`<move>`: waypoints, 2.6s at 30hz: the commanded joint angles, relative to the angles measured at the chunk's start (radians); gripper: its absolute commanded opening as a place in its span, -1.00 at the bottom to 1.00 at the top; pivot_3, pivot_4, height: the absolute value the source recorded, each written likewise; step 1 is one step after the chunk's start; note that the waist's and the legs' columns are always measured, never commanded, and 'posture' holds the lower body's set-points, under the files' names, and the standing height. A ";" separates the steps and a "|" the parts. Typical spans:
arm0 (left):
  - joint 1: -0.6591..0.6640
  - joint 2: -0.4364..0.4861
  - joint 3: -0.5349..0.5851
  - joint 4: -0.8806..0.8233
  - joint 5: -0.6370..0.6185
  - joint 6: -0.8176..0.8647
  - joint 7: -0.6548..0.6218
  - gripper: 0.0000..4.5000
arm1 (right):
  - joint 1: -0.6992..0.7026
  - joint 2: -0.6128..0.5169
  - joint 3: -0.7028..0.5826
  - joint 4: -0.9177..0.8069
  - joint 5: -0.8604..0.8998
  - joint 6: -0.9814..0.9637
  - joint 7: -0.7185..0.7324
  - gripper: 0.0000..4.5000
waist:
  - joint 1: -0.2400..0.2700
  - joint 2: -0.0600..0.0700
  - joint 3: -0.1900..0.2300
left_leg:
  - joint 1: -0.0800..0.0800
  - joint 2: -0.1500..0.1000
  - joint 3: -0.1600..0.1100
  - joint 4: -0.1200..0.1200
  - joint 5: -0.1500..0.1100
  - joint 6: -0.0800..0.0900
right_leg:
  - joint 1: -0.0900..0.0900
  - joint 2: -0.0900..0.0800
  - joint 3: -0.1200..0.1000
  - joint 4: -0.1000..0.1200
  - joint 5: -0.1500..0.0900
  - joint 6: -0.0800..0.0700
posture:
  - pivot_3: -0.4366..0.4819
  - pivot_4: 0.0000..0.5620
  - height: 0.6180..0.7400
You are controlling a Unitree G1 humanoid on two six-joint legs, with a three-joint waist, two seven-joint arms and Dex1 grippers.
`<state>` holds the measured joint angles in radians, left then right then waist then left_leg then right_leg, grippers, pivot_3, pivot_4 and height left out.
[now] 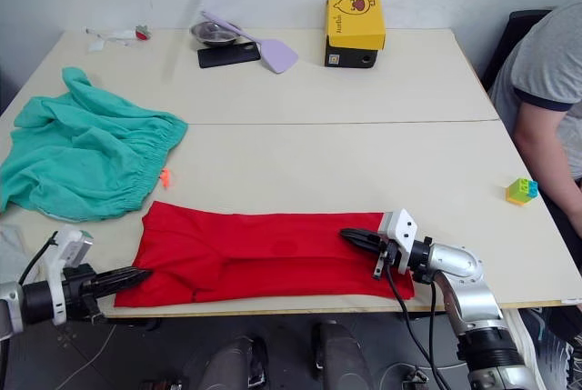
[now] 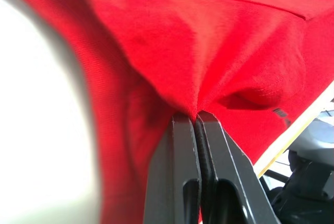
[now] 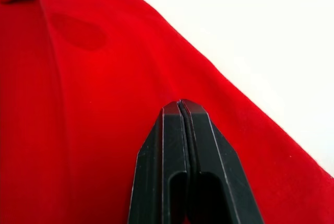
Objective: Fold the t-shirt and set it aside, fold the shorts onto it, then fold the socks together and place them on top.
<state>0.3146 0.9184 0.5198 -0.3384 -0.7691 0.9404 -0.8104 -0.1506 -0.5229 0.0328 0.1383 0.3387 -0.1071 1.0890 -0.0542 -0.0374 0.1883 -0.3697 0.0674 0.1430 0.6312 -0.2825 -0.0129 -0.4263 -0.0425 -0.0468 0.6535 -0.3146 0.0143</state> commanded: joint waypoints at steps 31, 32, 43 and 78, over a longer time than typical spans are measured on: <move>-0.327 -0.297 -0.422 -0.049 0.325 -0.542 -0.023 0.02 | -0.019 0.119 0.111 -0.238 -0.013 0.097 -0.110 -1.00 | 0.000 0.001 0.000 | 0.000 0.000 0.000 0.000 0.003 -0.003 | -0.001 0.002 0.001 0.004 0.001 0.002 | -0.05 -0.47 1.00; -0.329 -0.308 -0.436 -0.035 0.342 -0.564 -0.018 -0.07 | -0.022 0.128 0.121 -0.233 -0.026 0.097 -0.122 -1.00 | 0.000 0.001 0.000 | 0.000 0.000 0.000 0.000 0.004 -0.003 | -0.001 0.002 0.000 0.004 0.001 0.002 | -0.05 -0.47 1.00; -0.306 -0.350 -0.489 0.076 0.489 -0.630 0.096 -0.99 | -0.060 0.162 0.164 -0.117 -0.154 0.033 -0.206 -1.00 | 0.001 0.001 0.000 | 0.000 -0.001 0.000 0.001 0.004 -0.002 | 0.000 0.001 0.000 0.004 0.001 0.002 | -0.05 -0.47 1.00; -0.057 -0.162 -0.143 -0.107 0.178 -0.795 -0.300 0.99 | -0.414 -0.352 0.096 0.236 -0.101 0.419 0.201 1.00 | -0.001 0.002 0.001 | -0.001 0.000 0.001 -0.002 0.003 -0.002 | -0.002 0.001 0.000 0.001 0.000 0.000 | -0.05 -0.47 1.00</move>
<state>0.2504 0.7522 0.3705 -0.4295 -0.5522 0.1615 -1.0737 -0.5430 -0.8766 0.1153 0.3612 0.2618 0.2977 1.2639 -0.0550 -0.0357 0.1894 -0.3711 0.0673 0.1440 0.6296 -0.2796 -0.0148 -0.4288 -0.0409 -0.0465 0.6546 -0.3146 0.0143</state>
